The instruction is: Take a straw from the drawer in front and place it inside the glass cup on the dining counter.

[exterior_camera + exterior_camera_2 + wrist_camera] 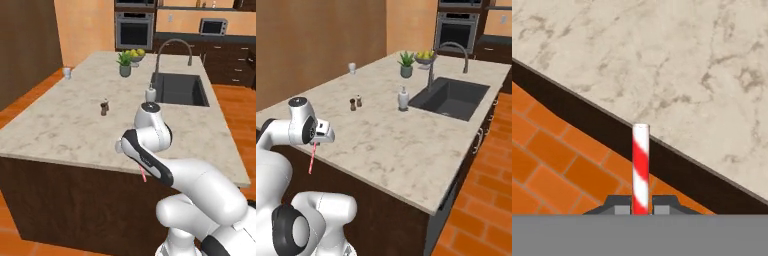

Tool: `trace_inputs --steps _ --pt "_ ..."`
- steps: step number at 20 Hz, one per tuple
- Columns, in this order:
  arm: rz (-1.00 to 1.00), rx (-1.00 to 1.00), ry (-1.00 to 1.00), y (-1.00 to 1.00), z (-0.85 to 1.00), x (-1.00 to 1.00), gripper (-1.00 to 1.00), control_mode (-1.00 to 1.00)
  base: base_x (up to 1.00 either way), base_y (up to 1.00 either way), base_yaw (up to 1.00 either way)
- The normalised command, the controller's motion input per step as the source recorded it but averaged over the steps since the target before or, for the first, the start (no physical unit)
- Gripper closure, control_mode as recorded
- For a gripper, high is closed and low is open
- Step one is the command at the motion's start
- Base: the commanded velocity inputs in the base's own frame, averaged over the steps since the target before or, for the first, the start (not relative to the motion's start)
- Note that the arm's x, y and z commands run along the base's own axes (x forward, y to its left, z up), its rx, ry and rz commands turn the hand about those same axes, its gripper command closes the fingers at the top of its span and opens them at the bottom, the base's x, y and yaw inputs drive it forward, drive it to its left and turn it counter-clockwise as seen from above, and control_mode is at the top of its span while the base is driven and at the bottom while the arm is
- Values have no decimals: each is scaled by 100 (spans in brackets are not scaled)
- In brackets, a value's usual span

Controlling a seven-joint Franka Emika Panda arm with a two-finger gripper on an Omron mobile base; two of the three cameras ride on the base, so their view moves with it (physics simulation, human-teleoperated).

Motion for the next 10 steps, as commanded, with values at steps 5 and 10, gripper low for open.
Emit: trace_inputs --steps 5,10 --pt "0 0 0 0 0 0 100 100 8 100 -16" --pt "0 0 0 0 0 0 100 100 12 100 -21"
